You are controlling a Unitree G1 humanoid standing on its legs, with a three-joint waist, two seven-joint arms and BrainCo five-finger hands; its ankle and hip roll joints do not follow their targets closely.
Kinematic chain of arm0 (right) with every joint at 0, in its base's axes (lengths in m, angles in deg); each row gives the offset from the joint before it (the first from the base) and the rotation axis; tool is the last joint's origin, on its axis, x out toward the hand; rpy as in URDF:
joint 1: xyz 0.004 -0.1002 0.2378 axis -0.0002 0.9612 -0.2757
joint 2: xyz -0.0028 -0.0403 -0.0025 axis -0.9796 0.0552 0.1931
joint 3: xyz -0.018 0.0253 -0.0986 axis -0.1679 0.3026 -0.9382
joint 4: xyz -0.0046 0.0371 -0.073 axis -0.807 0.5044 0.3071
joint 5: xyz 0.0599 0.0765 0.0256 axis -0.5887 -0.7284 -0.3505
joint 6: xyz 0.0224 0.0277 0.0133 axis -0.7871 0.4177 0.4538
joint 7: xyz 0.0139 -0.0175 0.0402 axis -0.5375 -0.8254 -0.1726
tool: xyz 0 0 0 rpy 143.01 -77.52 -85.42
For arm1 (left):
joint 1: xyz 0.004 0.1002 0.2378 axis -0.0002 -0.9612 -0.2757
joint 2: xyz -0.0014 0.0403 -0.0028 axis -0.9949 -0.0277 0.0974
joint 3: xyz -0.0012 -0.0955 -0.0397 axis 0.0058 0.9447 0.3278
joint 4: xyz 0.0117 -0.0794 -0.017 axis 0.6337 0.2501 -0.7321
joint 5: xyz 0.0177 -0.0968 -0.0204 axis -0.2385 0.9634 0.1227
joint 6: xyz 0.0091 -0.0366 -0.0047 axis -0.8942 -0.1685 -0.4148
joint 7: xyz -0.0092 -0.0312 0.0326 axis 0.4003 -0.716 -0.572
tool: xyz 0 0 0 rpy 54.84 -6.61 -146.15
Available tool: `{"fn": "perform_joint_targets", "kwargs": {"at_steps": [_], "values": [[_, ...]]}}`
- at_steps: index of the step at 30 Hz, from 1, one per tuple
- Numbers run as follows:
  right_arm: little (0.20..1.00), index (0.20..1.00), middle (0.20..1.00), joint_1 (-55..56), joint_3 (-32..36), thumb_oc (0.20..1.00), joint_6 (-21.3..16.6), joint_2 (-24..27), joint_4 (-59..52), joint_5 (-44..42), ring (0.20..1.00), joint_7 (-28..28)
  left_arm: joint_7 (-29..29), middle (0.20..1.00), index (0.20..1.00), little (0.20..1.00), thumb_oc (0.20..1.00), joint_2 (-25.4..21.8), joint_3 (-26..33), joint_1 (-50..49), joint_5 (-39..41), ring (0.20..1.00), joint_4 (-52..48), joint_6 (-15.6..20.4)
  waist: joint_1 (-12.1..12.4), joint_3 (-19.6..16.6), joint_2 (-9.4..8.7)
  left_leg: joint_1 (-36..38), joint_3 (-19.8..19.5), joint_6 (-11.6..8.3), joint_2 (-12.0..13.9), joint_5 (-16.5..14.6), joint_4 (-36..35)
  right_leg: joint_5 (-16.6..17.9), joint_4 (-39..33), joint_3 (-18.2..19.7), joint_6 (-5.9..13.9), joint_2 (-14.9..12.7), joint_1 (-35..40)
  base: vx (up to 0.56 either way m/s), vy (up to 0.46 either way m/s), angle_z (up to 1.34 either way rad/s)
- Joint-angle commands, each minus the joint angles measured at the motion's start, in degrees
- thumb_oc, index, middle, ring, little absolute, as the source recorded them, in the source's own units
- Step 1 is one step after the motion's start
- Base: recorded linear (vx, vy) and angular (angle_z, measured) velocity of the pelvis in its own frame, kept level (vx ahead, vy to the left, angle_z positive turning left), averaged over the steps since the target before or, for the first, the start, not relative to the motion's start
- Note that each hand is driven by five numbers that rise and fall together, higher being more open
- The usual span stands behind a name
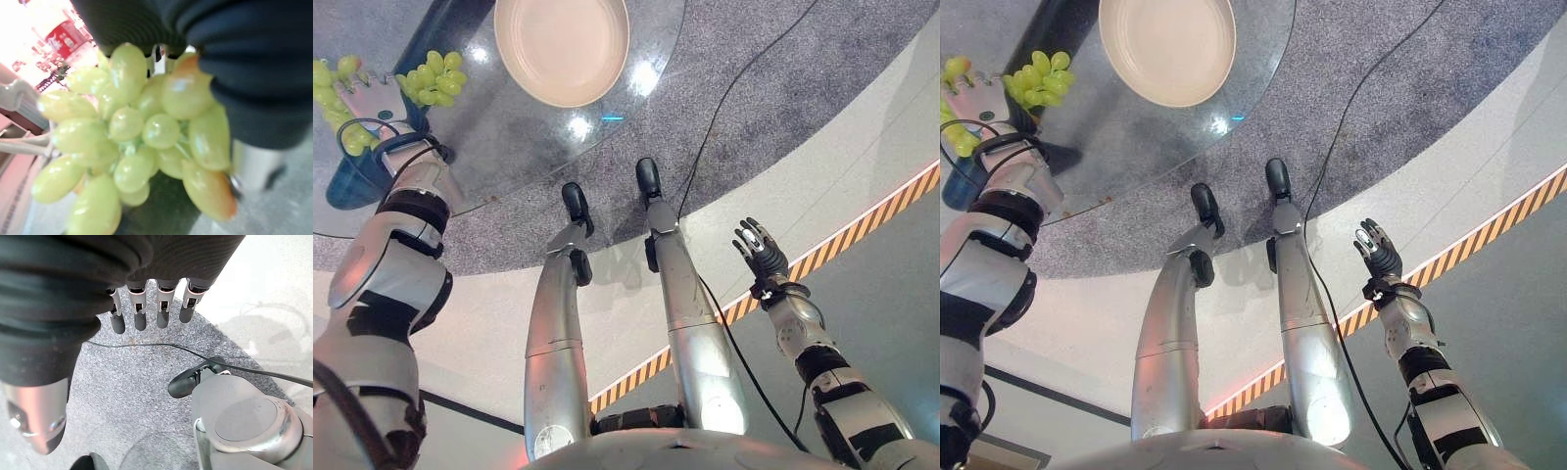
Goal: Pick up fruits into the plate
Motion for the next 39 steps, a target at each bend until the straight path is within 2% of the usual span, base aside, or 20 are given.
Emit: {"fn": "perform_joint_targets", "kwargs": {"at_steps": [1,10,15,19,22,23,26,29,31,32,33,37,39], "values": [[1.000,1.000,1.000,4.4,0.6,1.000,-1.9,0.8,-4.0,-1.5,1.000,0.9,3.4,0.200,0.200,0.200,0.200,-1.8,0.1,-4.8,2.2,0.200,1.8,-1.2,0.6,-1.4,-0.76,5.3,-3.4,0.10,-4.9,-3.1,-4.3,-2.2,3.5,-3.1,-0.49,5.2,2.3,0.00,-0.013,-0.04],[1.000,1.000,1.000,5.8,0.5,1.000,-2.6,0.2,-5.1,-1.3,1.000,1.8,2.7,0.200,0.200,0.200,0.200,-2.3,0.9,-6.1,3.4,0.200,-2.4,-1.0,1.0,-1.4,-0.21,7.8,-3.5,0.36,-5.1,-2.7,-5.9,-2.0,2.8,-3.1,-0.29,5.5,4.3,0.00,0.000,0.00],[1.000,1.000,1.000,6.4,0.6,1.000,-2.5,-0.1,-5.0,-0.9,1.000,2.3,1.3,0.200,0.200,0.200,0.200,-2.6,2.2,-7.0,5.7,0.200,-4.3,1.4,1.3,-1.4,0.17,10.2,-3.5,0.68,-5.1,-2.7,-6.7,-2.1,2.6,-3.0,-0.14,5.5,6.3,0.00,-0.013,0.00],[1.000,1.000,1.000,7.3,1.0,1.000,-2.4,-0.7,-5.0,0.3,1.000,2.4,0.3,0.200,0.200,0.200,0.200,-3.2,4.0,-7.8,8.5,0.200,-7.0,5.7,1.7,-1.4,0.90,14.8,-3.5,1.13,-5.3,-2.6,-8.7,-2.4,1.6,-3.3,0.08,5.2,10.2,0.00,-0.049,-0.01],[1.000,1.000,1.000,8.0,1.3,1.000,-2.6,-1.3,-5.2,1.2,1.000,2.6,-0.9,0.200,0.200,0.200,0.200,-3.5,6.2,-9.4,12.2,0.200,-9.1,10.3,2.2,-1.4,1.48,18.6,-3.7,1.44,-5.4,-2.6,-10.1,-2.8,0.7,-3.7,0.23,4.6,13.6,0.01,-0.053,0.01],[1.000,1.000,1.000,8.1,1.3,1.000,-2.6,-1.4,-5.3,1.3,1.000,2.5,-0.9,0.200,0.200,0.200,0.200,-3.5,6.4,-9.5,12.5,0.200,-9.3,10.7,2.3,-1.4,1.54,19.0,-3.8,1.45,-5.4,-2.6,-10.3,-2.8,0.6,-3.8,0.24,4.5,14.0,0.01,-0.065,0.02],[1.000,1.000,1.000,8.7,1.8,1.000,-3.0,-2.2,-6.0,2.7,1.000,2.5,-0.2,0.200,0.200,0.200,0.200,-3.7,9.0,-11.8,15.9,0.200,-12.1,15.6,3.0,-1.4,2.27,24.1,-4.3,1.49,-5.5,-2.3,-12.6,-3.4,-0.9,-4.1,0.39,3.5,18.7,0.01,-0.060,0.03],[1.000,1.000,1.000,9.2,2.0,1.000,-3.2,-2.6,-7.2,3.8,1.000,2.6,1.0,0.200,0.200,0.200,0.200,-3.9,10.8,-13.7,18.5,0.200,-14.6,19.3,3.4,-1.4,2.71,27.9,-4.8,1.40,-5.5,-2.1,-14.4,-3.9,-2.0,-4.5,0.38,2.6,22.2,0.01,-0.053,0.09],[1.000,1.000,1.000,9.5,2.2,1.000,-3.0,-3.0,-9.3,5.0,1.000,1.9,2.3,0.200,0.200,0.200,0.200,-3.7,13.1,-16.0,21.6,0.200,-17.7,23.5,3.9,-1.4,3.11,32.2,-5.2,1.11,-5.2,-1.9,-16.5,-4.5,-3.4,-5.0,0.35,1.8,26.2,0.02,-0.055,0.15],[1.000,1.000,1.000,9.3,2.2,1.000,-3.0,-3.1,-9.4,5.1,1.000,1.8,2.5,0.200,0.200,0.200,0.200,-3.8,13.3,-16.0,21.6,0.200,-17.9,23.6,3.9,-1.4,3.14,32.2,-5.3,1.05,-5.2,-1.5,-16.8,-4.1,-3.8,-5.0,0.33,1.7,26.3,0.01,-0.044,0.17],[1.000,1.000,1.000,9.3,2.2,1.000,-3.2,-3.2,-10.0,5.9,1.000,2.0,3.3,0.200,0.200,0.200,0.200,-3.7,14.3,-17.2,22.9,0.200,-19.3,26.0,4.2,-1.4,3.42,34.3,-5.5,0.85,-5.0,-1.3,-17.9,-4.4,-4.6,-5.4,0.24,1.2,28.6,0.02,-0.033,0.09],[1.000,1.000,1.000,9.4,2.4,1.000,-2.7,-3.1,-11.5,6.7,1.000,2.4,6.2,0.200,0.200,0.200,0.200,-4.0,15.9,-19.1,24.6,0.200,-22.3,28.7,4.6,-1.4,3.88,38.8,-5.9,0.41,-4.8,-1.1,-19.6,-5.0,-6.2,-6.0,0.19,0.2,33.6,0.05,-0.043,0.10],[1.000,1.000,1.000,10.0,2.3,1.000,-2.8,-3.0,-14.1,8.3,1.000,1.7,9.2,0.200,0.200,0.200,0.200,-5.0,16.9,-21.8,27.4,0.200,-27.5,30.5,5.1,-2.8,4.36,42.9,-6.4,-0.12,-4.6,-0.9,-21.5,-5.5,-8.0,-7.0,0.16,-1.0,38.0,0.10,-0.052,0.16]]}}
